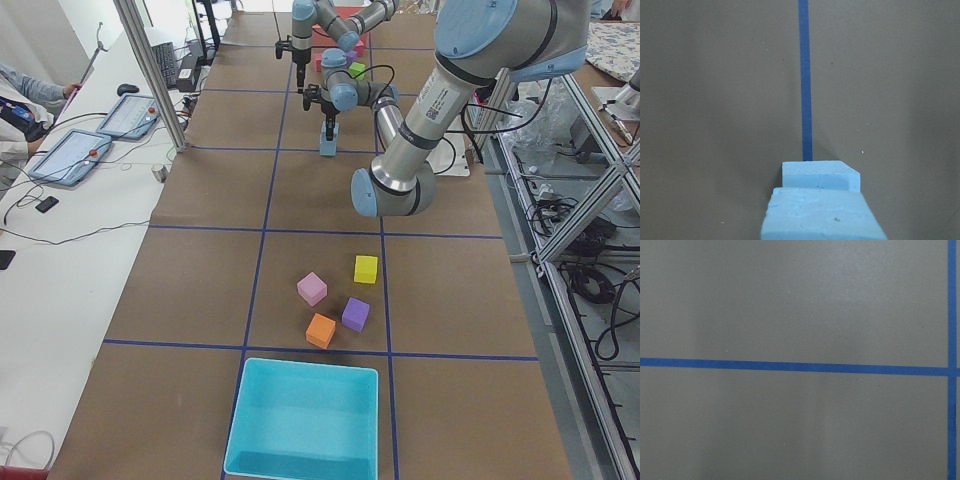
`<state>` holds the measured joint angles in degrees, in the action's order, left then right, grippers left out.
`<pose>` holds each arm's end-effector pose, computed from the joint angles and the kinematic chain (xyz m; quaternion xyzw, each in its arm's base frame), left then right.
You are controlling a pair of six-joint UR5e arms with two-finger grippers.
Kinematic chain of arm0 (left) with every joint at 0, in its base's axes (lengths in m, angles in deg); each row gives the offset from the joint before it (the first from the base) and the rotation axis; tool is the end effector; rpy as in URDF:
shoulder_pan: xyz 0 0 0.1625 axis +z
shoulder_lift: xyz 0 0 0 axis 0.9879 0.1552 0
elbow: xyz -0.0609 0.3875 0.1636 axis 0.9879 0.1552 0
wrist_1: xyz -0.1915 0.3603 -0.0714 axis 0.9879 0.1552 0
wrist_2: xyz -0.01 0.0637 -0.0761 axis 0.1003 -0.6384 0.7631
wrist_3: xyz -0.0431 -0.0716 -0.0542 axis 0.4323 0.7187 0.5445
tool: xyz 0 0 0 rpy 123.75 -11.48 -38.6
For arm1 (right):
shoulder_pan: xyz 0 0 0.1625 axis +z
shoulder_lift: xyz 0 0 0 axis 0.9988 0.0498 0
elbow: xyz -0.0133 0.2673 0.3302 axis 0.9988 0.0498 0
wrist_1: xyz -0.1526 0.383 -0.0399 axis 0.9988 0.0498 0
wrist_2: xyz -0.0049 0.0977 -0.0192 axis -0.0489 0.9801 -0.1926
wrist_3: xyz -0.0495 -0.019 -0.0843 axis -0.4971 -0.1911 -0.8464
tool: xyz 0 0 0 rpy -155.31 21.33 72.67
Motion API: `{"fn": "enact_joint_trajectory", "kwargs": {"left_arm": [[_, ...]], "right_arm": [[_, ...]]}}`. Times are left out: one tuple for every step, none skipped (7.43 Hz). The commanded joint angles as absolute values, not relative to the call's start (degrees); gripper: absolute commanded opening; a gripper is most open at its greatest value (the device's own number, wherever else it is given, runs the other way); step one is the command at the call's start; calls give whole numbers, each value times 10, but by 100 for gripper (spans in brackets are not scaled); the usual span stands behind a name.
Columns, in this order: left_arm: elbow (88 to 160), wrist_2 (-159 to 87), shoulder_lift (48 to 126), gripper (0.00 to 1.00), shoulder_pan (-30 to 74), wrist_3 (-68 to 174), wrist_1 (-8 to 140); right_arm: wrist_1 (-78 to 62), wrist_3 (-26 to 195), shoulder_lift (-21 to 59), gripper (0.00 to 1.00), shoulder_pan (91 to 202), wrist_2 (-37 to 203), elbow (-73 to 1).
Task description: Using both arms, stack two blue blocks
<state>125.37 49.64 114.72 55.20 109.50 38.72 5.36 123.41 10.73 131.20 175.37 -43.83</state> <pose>0.5881 -0.4009 0.1388 0.0311 0.4312 0.0055 0.9017 -0.3976 -0.5100 0.2976 0.0432 -0.3840 0.0010 0.9223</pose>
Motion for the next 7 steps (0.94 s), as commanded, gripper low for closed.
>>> {"fn": "enact_joint_trajectory", "kwargs": {"left_arm": [[1253, 496, 1147, 44, 548, 1095, 386], [1253, 497, 1147, 44, 548, 1095, 387], [1253, 497, 1148, 44, 548, 1097, 388], [1253, 496, 1152, 45, 548, 1098, 388], [1252, 497, 1152, 46, 548, 1099, 389], [1252, 497, 1151, 53, 548, 1099, 390], [1252, 497, 1151, 71, 547, 1096, 390]], "right_arm": [[54, 1234, 107, 100, 1310, 1753, -438], [54, 1234, 107, 100, 1310, 1752, -438], [53, 1234, 107, 100, 1310, 1752, -438], [53, 1234, 107, 100, 1310, 1752, -438], [53, 1234, 107, 100, 1310, 1752, -438], [54, 1234, 107, 100, 1310, 1752, -438], [53, 1234, 107, 100, 1310, 1752, -438]]}}
